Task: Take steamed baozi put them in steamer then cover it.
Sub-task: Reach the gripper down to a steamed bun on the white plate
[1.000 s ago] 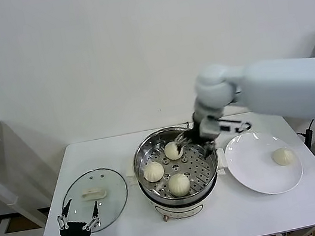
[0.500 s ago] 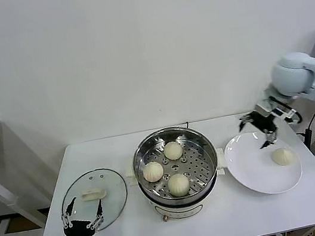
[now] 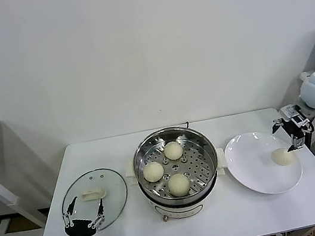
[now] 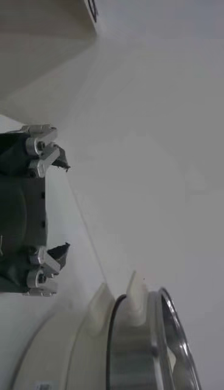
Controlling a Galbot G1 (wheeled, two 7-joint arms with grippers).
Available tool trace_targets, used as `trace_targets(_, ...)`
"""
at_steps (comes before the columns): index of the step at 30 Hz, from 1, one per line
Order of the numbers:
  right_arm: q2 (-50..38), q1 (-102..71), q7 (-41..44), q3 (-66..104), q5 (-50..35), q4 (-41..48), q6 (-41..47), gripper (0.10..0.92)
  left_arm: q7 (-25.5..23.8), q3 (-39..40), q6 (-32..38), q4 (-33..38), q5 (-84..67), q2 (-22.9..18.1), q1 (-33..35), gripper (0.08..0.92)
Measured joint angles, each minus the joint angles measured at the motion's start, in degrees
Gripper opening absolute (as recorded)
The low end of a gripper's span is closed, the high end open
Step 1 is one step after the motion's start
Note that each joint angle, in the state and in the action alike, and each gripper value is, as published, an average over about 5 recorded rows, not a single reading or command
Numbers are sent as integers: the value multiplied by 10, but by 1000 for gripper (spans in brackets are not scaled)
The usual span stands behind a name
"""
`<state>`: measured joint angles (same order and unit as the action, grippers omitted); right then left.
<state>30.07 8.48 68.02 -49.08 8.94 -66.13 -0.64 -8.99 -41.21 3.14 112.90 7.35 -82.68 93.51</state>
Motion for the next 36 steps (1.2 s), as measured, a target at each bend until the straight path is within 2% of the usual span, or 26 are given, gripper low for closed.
trace_targets(13, 38, -102, -17, 102, 64, 74, -11, 823, 1, -2, -1, -3, 0, -1, -1, 823)
trace_targets(32, 73, -153, -28, 155, 111, 119, -27, 823, 1, -7, 0, -3, 0, 0, 4, 823)
trace_targets(36, 78, -155, -28, 159, 117, 123, -27, 764, 1, -7, 0, -3, 0, 0, 4, 823)
